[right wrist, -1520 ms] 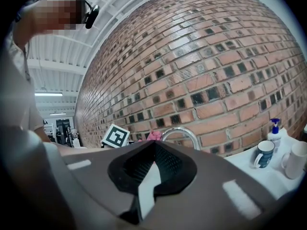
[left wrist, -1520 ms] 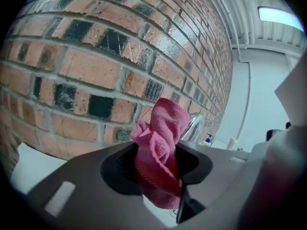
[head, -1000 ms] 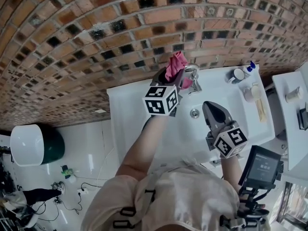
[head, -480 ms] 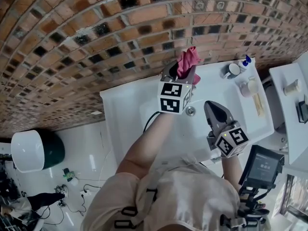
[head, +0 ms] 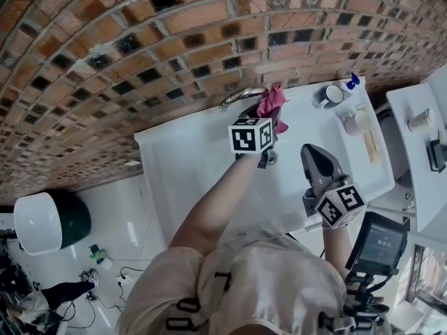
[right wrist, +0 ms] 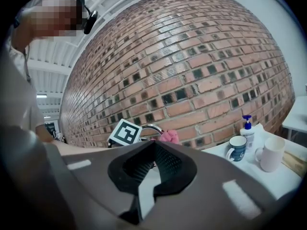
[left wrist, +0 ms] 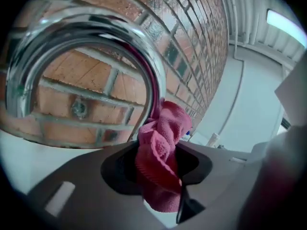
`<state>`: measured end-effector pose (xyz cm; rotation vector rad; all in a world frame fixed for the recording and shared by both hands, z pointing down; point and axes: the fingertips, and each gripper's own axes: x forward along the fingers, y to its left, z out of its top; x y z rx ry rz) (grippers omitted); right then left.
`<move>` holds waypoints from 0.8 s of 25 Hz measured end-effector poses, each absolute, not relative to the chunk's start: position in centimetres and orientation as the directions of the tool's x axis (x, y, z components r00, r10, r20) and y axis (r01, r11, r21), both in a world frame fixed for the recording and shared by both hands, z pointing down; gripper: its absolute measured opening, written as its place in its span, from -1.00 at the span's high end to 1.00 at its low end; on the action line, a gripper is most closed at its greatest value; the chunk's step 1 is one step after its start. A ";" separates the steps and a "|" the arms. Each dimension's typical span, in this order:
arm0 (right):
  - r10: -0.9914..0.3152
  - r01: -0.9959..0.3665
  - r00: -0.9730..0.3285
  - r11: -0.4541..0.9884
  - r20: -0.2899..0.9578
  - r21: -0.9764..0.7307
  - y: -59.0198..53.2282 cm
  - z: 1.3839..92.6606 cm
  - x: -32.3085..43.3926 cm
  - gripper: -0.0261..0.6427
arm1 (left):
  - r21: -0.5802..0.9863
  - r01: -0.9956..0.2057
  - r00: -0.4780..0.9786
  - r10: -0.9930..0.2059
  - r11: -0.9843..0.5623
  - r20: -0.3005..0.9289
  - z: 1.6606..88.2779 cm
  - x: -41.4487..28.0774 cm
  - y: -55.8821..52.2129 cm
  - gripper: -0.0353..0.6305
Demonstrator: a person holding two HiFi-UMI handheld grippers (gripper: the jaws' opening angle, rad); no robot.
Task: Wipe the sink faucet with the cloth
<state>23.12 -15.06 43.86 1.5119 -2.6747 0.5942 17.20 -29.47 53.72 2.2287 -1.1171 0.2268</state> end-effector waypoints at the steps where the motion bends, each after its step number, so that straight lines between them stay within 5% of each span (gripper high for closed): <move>1: -0.825 -0.829 -0.530 0.456 0.195 -0.323 -15.0 44.0 23.3 0.95 | 0.467 -0.769 0.628 -0.656 -0.437 0.419 54.0 17.1 -29.4 0.40; 6: -0.819 -0.820 -0.543 0.469 0.186 -0.329 -14.9 43.8 22.7 0.95 | 0.472 -0.744 0.658 -0.637 -0.472 0.401 51.8 17.6 -28.3 0.40; 11: -0.810 -0.808 -0.560 0.488 0.175 -0.328 -14.7 43.6 22.0 0.95 | 0.313 -0.762 0.645 -0.706 -0.567 0.291 45.5 17.7 -28.1 0.40; 20: -0.818 -0.812 -0.551 0.482 0.163 -0.330 -14.6 43.7 22.4 0.95 | 0.381 -0.777 0.629 -0.648 -0.501 0.430 51.3 16.7 -28.7 0.40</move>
